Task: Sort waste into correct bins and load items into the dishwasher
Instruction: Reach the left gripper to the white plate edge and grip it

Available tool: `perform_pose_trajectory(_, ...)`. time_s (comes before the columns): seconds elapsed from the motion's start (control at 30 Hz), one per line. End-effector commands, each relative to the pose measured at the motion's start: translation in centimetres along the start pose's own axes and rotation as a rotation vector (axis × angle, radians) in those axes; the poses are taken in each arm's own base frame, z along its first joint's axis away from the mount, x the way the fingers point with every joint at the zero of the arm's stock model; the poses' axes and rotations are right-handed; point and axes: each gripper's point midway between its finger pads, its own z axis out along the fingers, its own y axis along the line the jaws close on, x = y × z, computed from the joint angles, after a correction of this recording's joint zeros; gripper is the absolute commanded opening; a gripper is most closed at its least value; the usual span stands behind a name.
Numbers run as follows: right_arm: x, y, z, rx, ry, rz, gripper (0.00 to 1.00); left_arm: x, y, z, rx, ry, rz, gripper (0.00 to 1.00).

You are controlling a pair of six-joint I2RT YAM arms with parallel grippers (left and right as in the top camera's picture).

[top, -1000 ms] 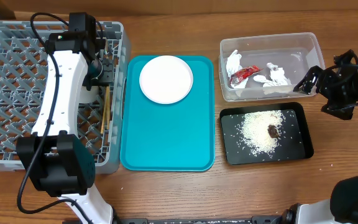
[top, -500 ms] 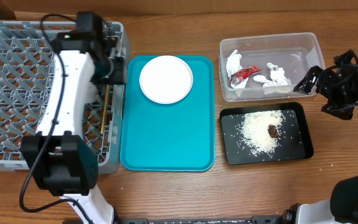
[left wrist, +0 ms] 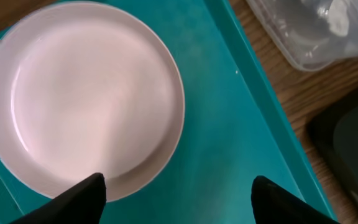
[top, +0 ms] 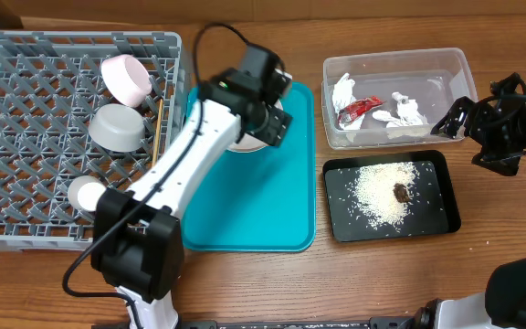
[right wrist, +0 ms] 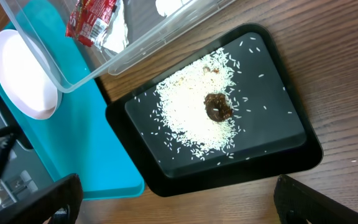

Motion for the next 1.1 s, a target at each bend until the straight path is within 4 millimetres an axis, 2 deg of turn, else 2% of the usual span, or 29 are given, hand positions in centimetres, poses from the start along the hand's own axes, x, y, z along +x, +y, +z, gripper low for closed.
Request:
perform_pose_trajectory(0.0, -0.4, 0.2, -0.7, 0.001, -0.030, -0.013, 1.00, 0.8, 0.2, 1.5, -0.080, -0.007, 0.041, 0.79)
perform_pose_trajectory(0.53, -0.3, 0.2, -0.7, 0.001, -0.029, -0.013, 1.00, 5.5, 0.5, 6.4, -0.087, 0.028, 0.053, 0.88)
perform_pose_trajectory(1.07, -0.3, 0.2, -0.7, 0.001, -0.029, -0.013, 1.00, 6.7, 0.5, 8.0, -0.086, 0.012, 0.074, 0.91)
